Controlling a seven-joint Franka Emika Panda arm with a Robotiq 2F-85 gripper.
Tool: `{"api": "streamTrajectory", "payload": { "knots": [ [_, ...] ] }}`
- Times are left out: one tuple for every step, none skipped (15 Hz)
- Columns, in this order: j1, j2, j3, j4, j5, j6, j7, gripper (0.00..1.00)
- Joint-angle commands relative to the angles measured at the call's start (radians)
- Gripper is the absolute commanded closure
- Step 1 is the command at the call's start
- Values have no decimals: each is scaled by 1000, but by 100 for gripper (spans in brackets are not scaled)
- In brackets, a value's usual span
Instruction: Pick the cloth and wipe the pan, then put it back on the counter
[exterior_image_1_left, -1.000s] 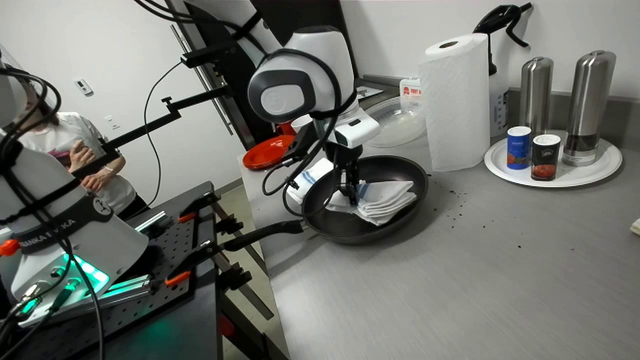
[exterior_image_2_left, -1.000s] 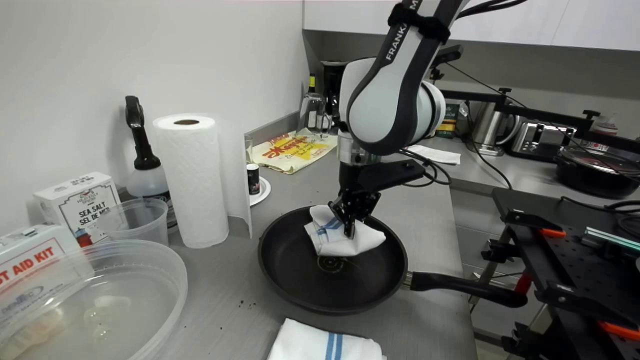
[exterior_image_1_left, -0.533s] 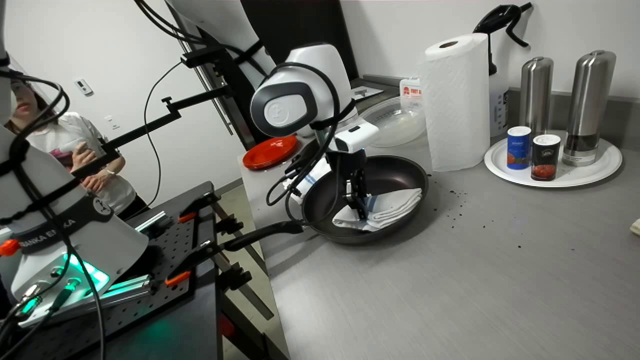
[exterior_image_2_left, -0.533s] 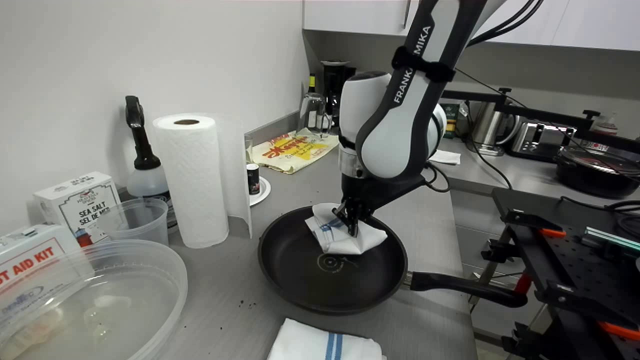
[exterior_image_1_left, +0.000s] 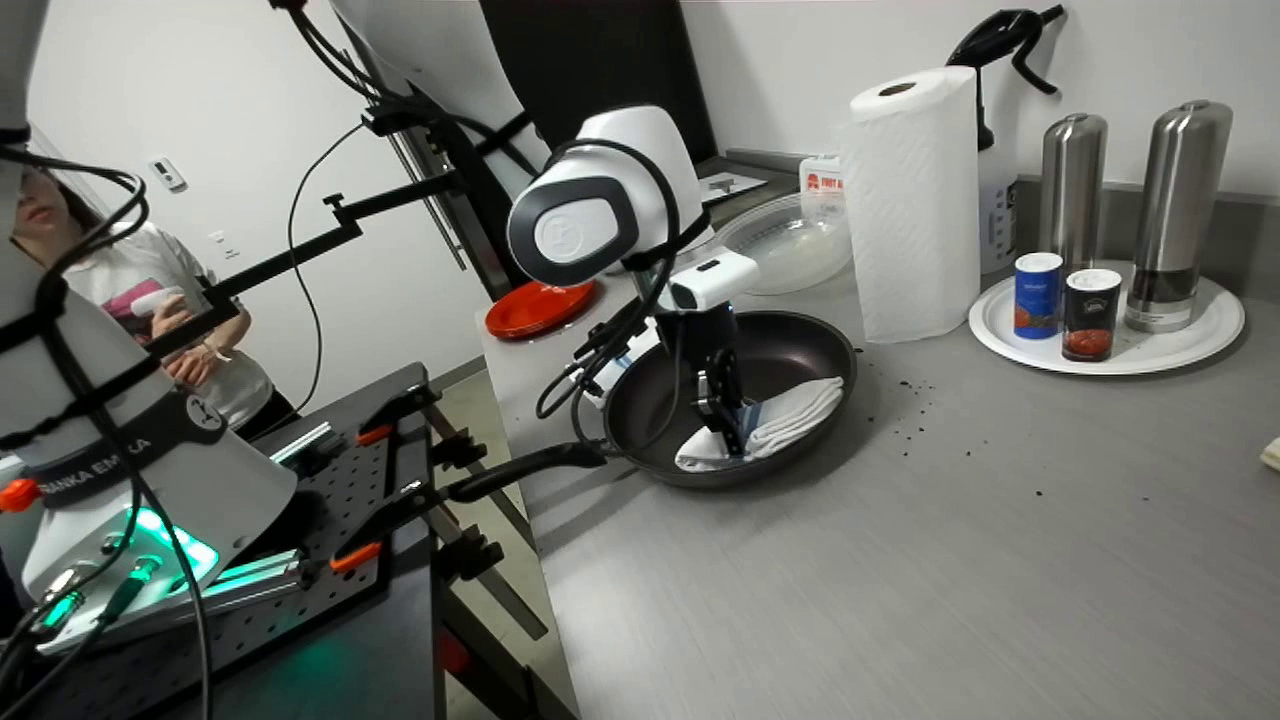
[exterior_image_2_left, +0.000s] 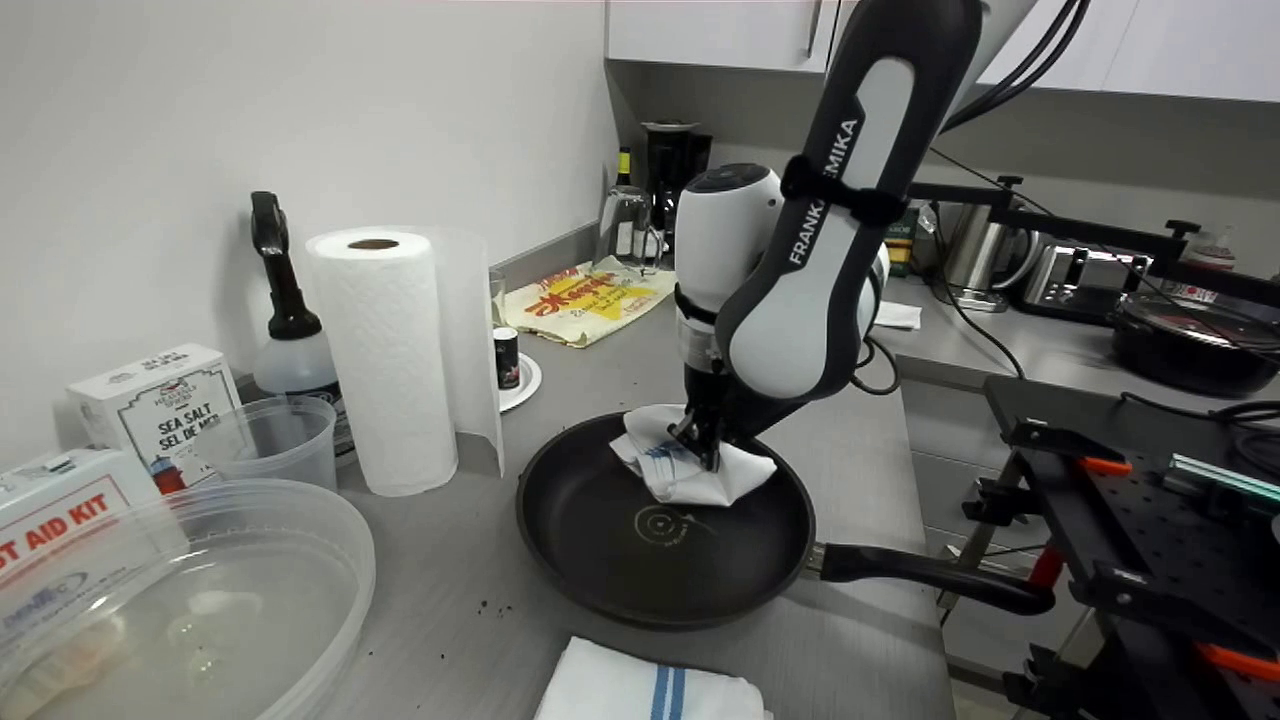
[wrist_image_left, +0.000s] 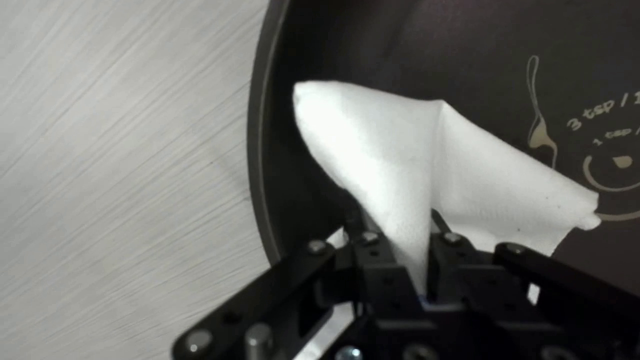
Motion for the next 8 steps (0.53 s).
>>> {"api": "streamTrajectory", "payload": {
  "knots": [
    [77,75,-74,32,-18,41,62,96],
    [89,90,-86,38,-15,46,69,96],
    [101,104,-97,43,-12,53,76,96],
    [114,121,-109,49,-9,61,84,96],
    [124,135,-119,55,-6,69,90,96],
    [124,144,-122,60,-4,70,87,96],
    [119,150,-120,66,0,68,84,96],
    [107,153,-113,74,4,62,79,96]
  ]
}}
